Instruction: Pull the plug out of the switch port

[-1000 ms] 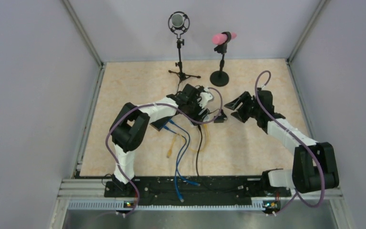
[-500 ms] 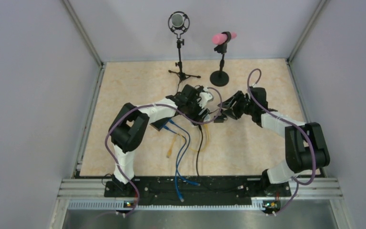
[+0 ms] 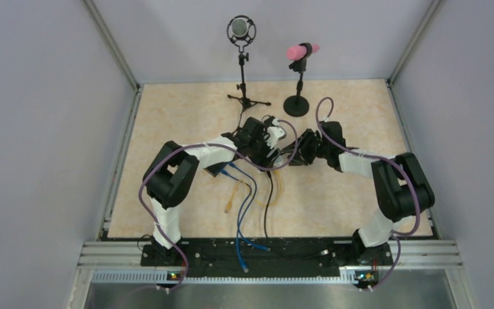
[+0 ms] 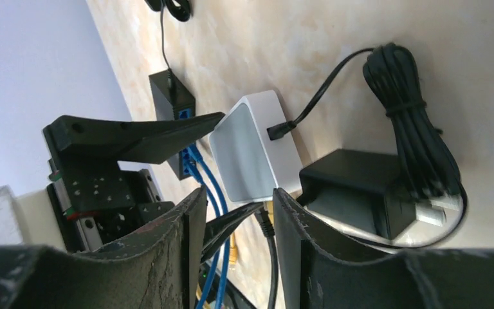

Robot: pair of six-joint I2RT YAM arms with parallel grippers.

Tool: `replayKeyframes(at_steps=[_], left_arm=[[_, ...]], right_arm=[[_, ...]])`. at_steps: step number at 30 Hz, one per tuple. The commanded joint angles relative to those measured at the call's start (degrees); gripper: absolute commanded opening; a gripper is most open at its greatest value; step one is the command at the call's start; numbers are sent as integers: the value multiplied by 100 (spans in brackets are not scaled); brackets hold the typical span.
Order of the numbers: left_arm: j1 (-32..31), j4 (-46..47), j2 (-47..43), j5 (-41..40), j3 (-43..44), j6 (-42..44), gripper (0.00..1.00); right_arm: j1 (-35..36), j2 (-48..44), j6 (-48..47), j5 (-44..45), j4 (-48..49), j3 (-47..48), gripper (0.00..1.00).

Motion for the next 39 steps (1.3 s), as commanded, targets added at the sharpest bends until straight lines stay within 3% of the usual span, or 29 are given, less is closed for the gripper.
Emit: replayKeyframes(at_steps=[1,6,16,22,30,39], left_arm=[[-16,-289,-97,65,-216,-275,34],[-16,-342,-85,72,-143,-279,34],[-14,-505,-105,41,-51,-199,34],[-11,-491,-116,66,-62,-219,34],[-21,-418,-148,122,-120,-275,34],[-15,-346,-148,149,-134,-326,34]], right_arm=[[35,590,-236,75,127,392,43],[32,715,-470,517,-147,363,44],[-68,-27,-1167,1600,-1083,421,45],[-29,-444,-1566,1122,-1103,629,47],[161,-683,-1204,921,-911,472,48],[242,-102,-1028,620,-526,312,48]])
